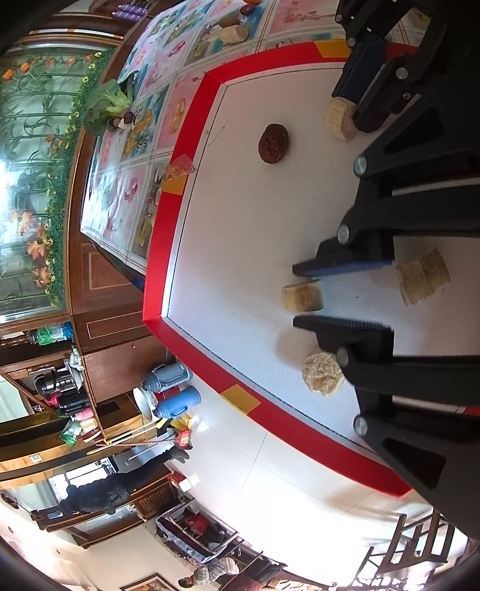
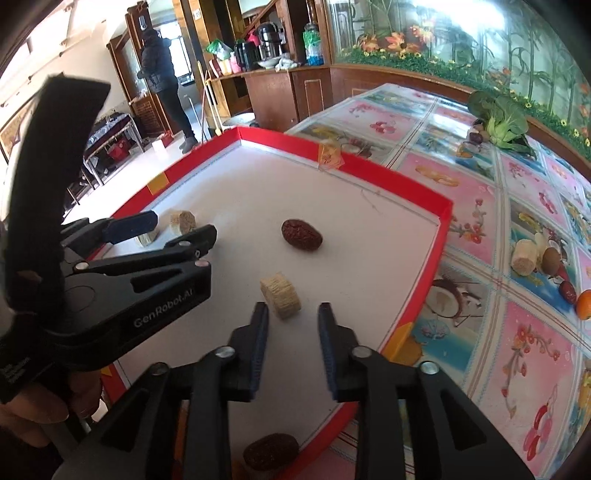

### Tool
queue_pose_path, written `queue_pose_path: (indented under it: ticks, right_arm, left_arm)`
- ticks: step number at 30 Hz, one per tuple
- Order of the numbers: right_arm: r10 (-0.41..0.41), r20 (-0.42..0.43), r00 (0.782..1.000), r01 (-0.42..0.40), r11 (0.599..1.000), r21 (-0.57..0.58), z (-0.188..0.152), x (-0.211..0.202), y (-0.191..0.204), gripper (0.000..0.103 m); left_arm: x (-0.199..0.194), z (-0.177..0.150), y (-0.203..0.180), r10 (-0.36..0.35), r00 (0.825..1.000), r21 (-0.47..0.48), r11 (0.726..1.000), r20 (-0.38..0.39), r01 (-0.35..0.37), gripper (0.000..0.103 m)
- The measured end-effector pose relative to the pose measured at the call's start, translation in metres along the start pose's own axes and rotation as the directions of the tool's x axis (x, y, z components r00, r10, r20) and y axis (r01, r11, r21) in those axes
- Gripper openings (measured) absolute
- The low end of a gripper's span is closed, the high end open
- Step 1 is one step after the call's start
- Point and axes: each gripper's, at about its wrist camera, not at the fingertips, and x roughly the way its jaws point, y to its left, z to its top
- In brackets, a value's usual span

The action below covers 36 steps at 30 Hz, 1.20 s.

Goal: Organize fruits
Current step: 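Carry both bread cubes over the red-rimmed tray and open both grippers, then move both grippers back over the remaining food on the table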

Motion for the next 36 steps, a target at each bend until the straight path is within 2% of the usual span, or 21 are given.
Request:
queue_pose_path:
  ticks: [2,7,9,13,18,25,36]
  right_arm:
    - [0.006,0.043,0.999,-0.006,1.000,0.003,0.000,-0.012,-0.005,0.039]
    - [-0.003,0.134,0.991,-0.001,0.999,0.033,0.002,-0.037,-0.022,0.044]
    - [-0.014,0.152,0.988,0.006,0.998,0.056,0.002,-0.042,-0.031,0.048]
    - [-0.038,0.151,0.988,0.021,0.993,0.117,-0.001,-0.044,-0.053,0.048]
    - [-0.049,0.142,0.989,0.023,0.984,0.176,-0.008,-0.047,-0.074,0.048]
    - [-0.080,0.150,0.985,0.045,0.973,0.226,-0.020,-0.058,-0.100,0.048]
    - [-0.159,0.178,0.971,0.084,0.927,0.366,-0.038,-0.083,-0.167,0.048]
  left_arm:
    - [0.000,0.000,0.000,-0.002,1.000,0.001,1.000,-0.007,0.002,0.058]
    - [-0.004,0.000,-0.003,0.015,1.000,0.003,1.000,-0.004,-0.015,0.069]
    - [-0.007,0.000,-0.004,0.025,1.000,-0.003,1.000,0.003,-0.025,0.070]
    - [-0.016,0.003,-0.006,0.037,0.999,-0.011,0.999,0.027,-0.037,0.071]
    - [-0.035,0.006,-0.013,0.030,0.997,-0.007,1.000,0.072,-0.029,0.079]
    - [-0.050,0.007,-0.043,-0.010,0.996,0.061,0.998,0.089,0.005,0.080]
    - [-0.060,0.001,-0.085,-0.055,0.995,0.161,0.986,0.085,0.041,0.080]
